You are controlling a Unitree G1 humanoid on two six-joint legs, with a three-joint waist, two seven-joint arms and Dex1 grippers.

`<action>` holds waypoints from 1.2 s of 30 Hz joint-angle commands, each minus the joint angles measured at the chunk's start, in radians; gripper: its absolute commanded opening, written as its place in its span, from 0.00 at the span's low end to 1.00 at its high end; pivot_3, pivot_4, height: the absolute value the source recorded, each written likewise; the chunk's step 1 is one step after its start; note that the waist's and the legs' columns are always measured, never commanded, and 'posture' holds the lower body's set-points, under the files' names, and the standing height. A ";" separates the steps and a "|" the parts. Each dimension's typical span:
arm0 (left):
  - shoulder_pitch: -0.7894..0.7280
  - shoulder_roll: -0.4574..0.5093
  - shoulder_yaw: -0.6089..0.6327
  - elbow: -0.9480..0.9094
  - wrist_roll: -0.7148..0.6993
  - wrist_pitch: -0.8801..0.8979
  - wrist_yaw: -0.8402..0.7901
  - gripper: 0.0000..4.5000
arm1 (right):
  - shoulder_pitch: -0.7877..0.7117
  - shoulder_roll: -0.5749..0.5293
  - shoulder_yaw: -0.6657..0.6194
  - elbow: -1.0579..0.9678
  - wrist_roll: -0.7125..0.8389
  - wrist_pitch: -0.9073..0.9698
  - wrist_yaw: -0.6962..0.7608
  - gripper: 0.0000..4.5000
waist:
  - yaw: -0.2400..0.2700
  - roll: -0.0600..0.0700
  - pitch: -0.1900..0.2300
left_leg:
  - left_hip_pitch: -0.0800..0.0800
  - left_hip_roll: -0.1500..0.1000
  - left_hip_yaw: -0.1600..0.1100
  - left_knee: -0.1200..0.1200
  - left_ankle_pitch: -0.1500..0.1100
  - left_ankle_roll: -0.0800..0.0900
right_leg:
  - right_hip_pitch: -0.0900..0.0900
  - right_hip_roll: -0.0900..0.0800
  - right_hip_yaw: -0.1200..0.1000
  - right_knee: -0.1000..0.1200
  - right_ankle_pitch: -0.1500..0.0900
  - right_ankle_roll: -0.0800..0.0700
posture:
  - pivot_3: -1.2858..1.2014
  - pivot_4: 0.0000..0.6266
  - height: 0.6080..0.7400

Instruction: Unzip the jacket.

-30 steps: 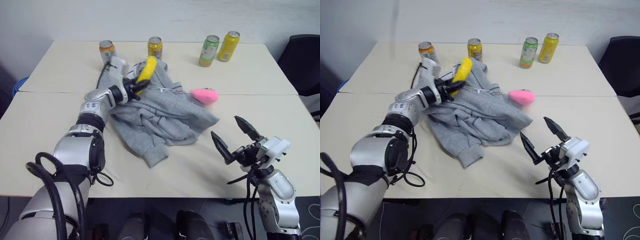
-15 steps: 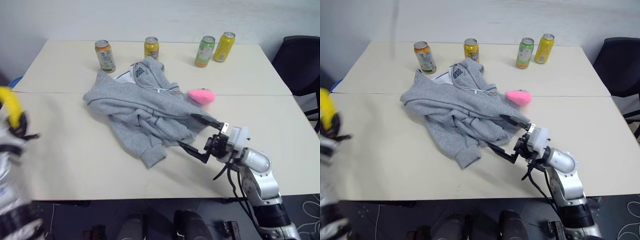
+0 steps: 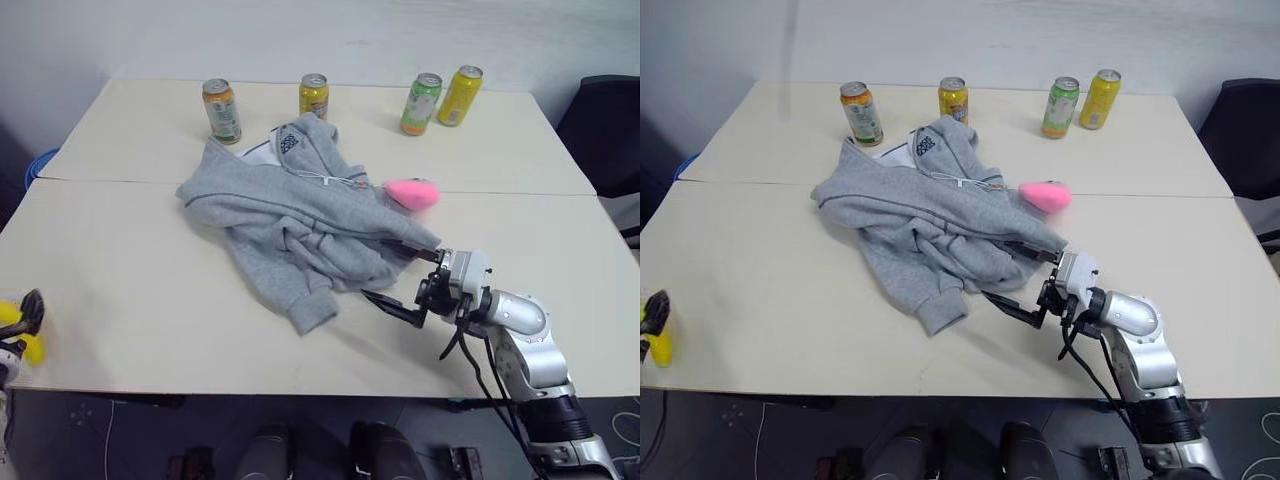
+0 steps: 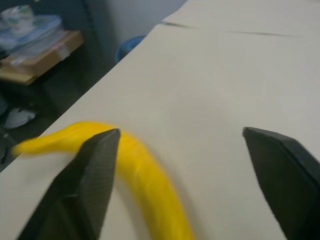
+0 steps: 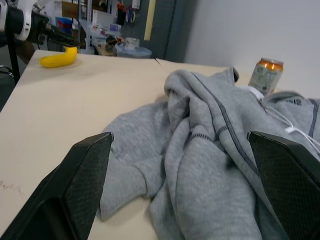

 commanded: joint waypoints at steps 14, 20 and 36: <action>-0.664 0.329 -0.780 0.623 0.455 -0.635 -0.469 0.99 | -0.112 -0.007 0.173 -0.009 -0.317 0.277 -0.207 1.00 | -0.015 0.008 0.003 | -0.002 0.000 0.006 0.000 0.002 0.001 | -0.006 0.001 -0.008 0.006 0.000 -0.001 | 0.52 0.24 1.00; -1.006 0.260 -0.983 1.115 0.655 -0.767 -0.433 0.96 | -0.179 0.088 0.185 0.058 -0.356 0.311 -0.294 0.71 | -0.021 0.007 0.002 | -0.004 -0.002 0.019 0.000 0.003 0.005 | -0.014 0.000 -0.023 0.010 0.000 -0.001 | 0.52 0.24 1.00; -0.620 0.299 -0.895 0.480 0.137 -0.063 -1.237 0.00 | 0.106 -0.271 -0.103 -0.167 0.061 0.416 0.145 0.00 | -0.022 0.007 0.003 | -0.007 -0.002 0.021 0.005 0.001 0.010 | -0.016 -0.002 -0.021 0.012 0.000 0.000 | 0.52 0.24 1.00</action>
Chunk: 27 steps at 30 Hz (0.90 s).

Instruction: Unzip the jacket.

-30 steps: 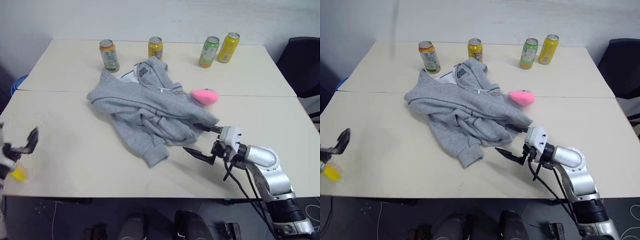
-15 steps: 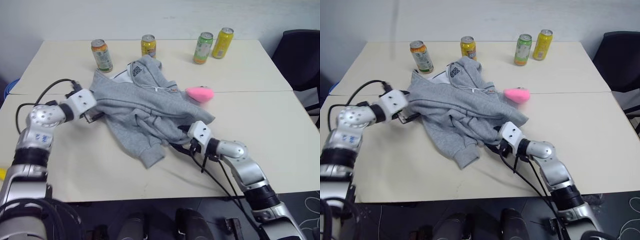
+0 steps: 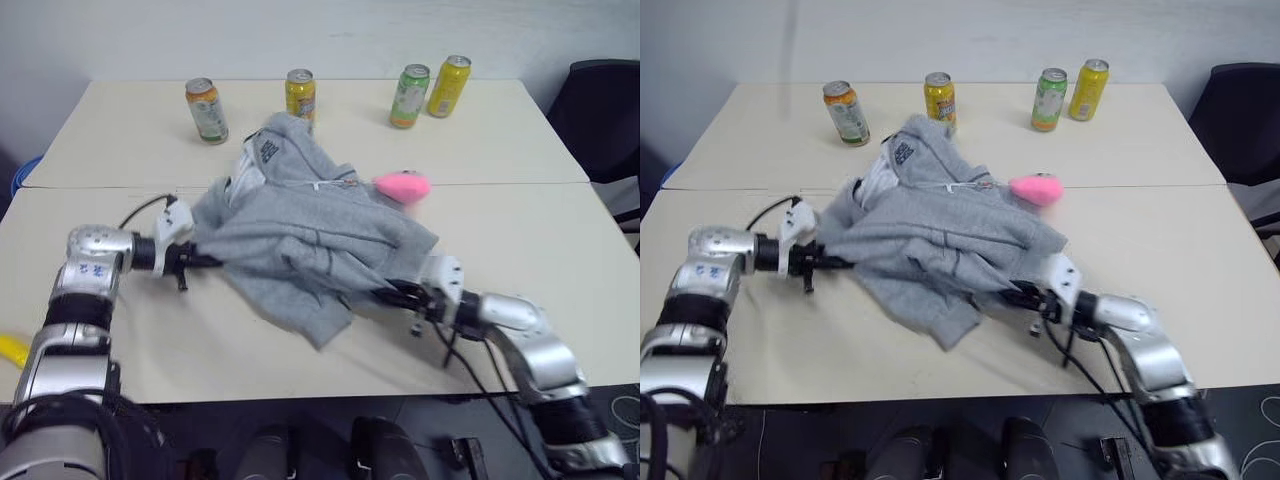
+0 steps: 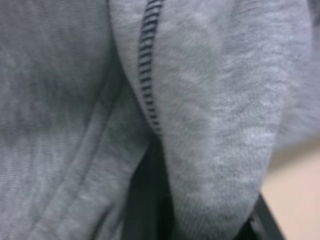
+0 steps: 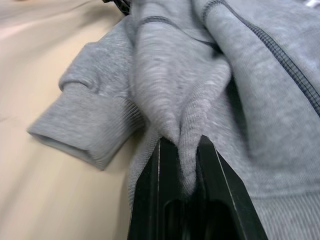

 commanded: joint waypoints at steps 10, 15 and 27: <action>0.752 0.175 0.299 -1.135 -0.541 0.770 0.111 0.00 | 0.403 -0.455 -0.307 -0.048 0.175 0.260 0.354 0.00 | 0.010 0.006 0.004 | 0.007 0.004 -0.014 0.005 -0.006 -0.002 | 0.017 -0.006 0.006 -0.013 0.000 -0.001 | 0.52 0.24 1.00; 0.927 0.130 0.414 -1.265 -0.618 0.800 0.219 0.00 | 0.441 -0.437 -0.314 -0.026 0.138 0.199 0.341 0.00 | 0.018 0.008 0.004 | 0.008 0.004 -0.016 0.006 -0.006 -0.003 | 0.019 -0.006 0.006 -0.015 0.000 -0.001 | 0.52 0.24 1.00; 1.163 0.224 0.661 -1.057 -0.532 0.642 0.116 0.60 | 0.374 -0.338 -0.416 -0.143 0.533 0.601 0.215 0.58 | 0.033 0.011 0.004 | 0.005 0.004 -0.015 0.007 -0.009 -0.002 | 0.017 -0.005 0.005 -0.015 -0.001 -0.003 | 0.52 0.24 1.00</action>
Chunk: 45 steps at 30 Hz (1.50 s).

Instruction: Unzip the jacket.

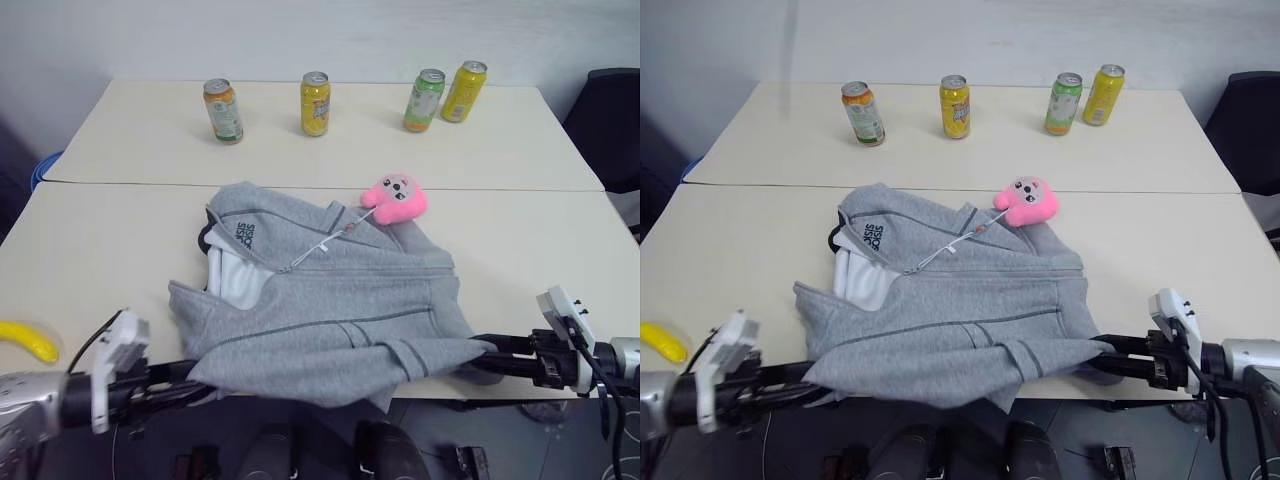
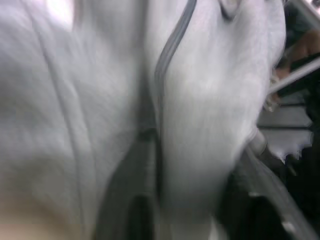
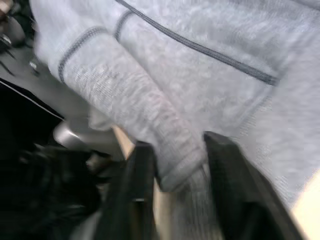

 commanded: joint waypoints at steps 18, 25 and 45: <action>-0.842 0.006 -0.404 0.426 0.229 -0.404 0.034 1.00 | -0.995 0.394 0.303 0.558 -0.266 -0.023 -0.585 1.00 | -0.031 0.004 0.002 | -0.008 -0.002 0.009 -0.004 0.004 -0.001 | -0.014 0.009 -0.006 0.009 0.004 -0.001 | 0.52 0.24 1.00; -1.021 -0.128 -0.563 0.636 0.338 -0.510 0.013 1.00 | -1.228 0.570 0.310 1.001 -0.391 -0.179 -0.592 0.96 | -0.045 0.003 0.001 | -0.018 -0.002 0.014 0.004 0.007 0.002 | -0.025 0.008 -0.006 0.015 0.005 0.001 | 0.52 0.24 1.00; -0.789 -0.247 -0.611 0.675 0.465 -0.605 0.136 1.00 | -1.071 0.366 0.256 0.912 -0.695 -0.850 -0.691 0.01 | -0.053 0.003 0.001 | -0.017 -0.003 0.009 0.005 0.008 0.003 | -0.021 0.005 -0.002 0.016 0.005 0.001 | 0.52 0.24 1.00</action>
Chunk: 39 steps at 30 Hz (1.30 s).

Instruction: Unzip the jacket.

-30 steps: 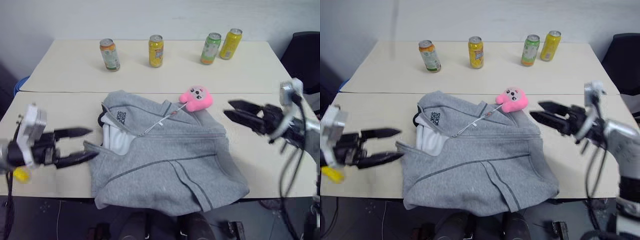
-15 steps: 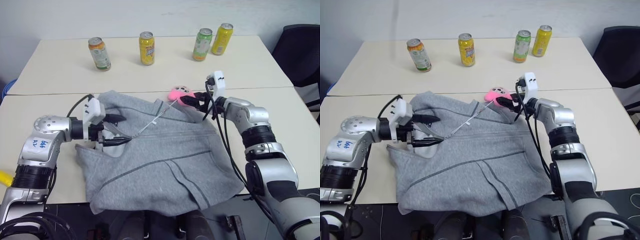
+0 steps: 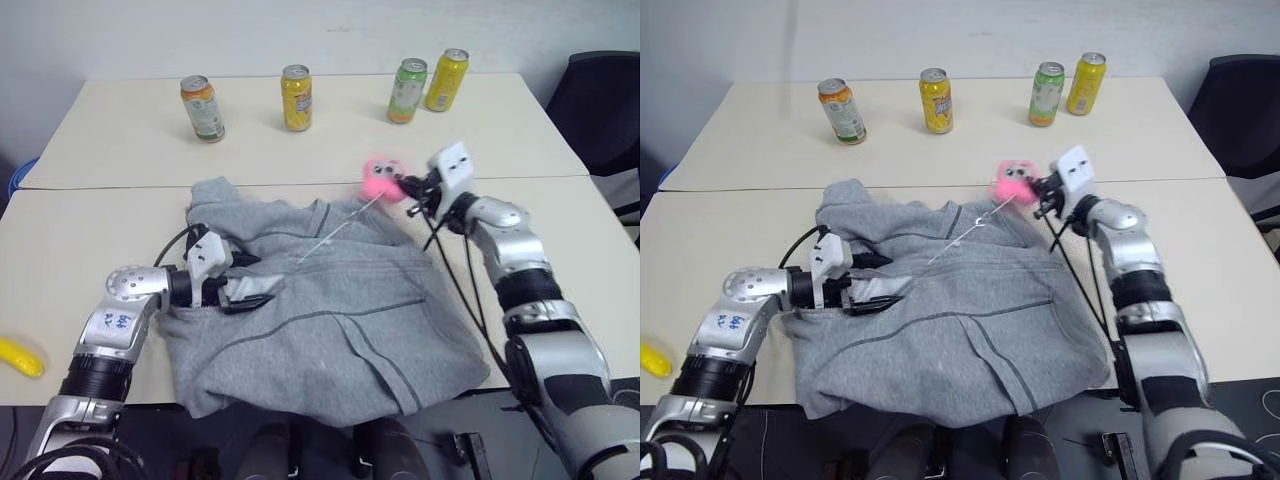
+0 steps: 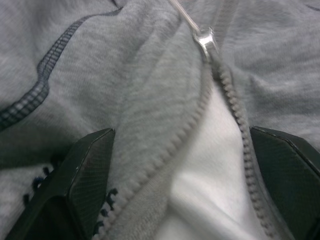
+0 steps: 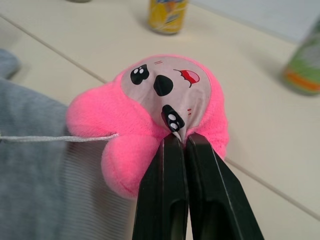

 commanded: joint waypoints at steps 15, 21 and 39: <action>0.244 0.120 0.033 0.057 0.050 -0.055 -0.033 1.00 | 0.074 -0.503 -0.081 0.302 -0.287 -0.420 -0.372 0.01 | -0.016 0.003 -0.002 | 0.016 0.003 0.013 -0.010 0.000 -0.001 | 0.005 0.000 0.004 -0.002 0.000 0.000 | 0.52 0.24 1.00; 0.262 0.133 0.033 0.058 0.033 -0.057 -0.040 1.00 | 0.009 -0.520 -0.098 0.346 -0.287 -0.443 -0.405 0.01 | -0.027 0.012 -0.007 | 0.022 0.004 0.021 -0.017 0.001 -0.002 | 0.004 -0.001 0.013 -0.002 0.000 0.000 | 0.52 0.24 1.00; 0.301 0.178 0.013 0.101 0.099 -0.160 -0.034 1.00 | -0.127 -0.407 -0.167 0.360 -0.214 -0.441 -0.557 0.01 | -0.030 0.015 -0.009 | 0.022 0.005 0.021 -0.017 0.001 -0.002 | 0.004 0.000 0.021 -0.002 0.000 0.000 | 0.52 0.24 1.00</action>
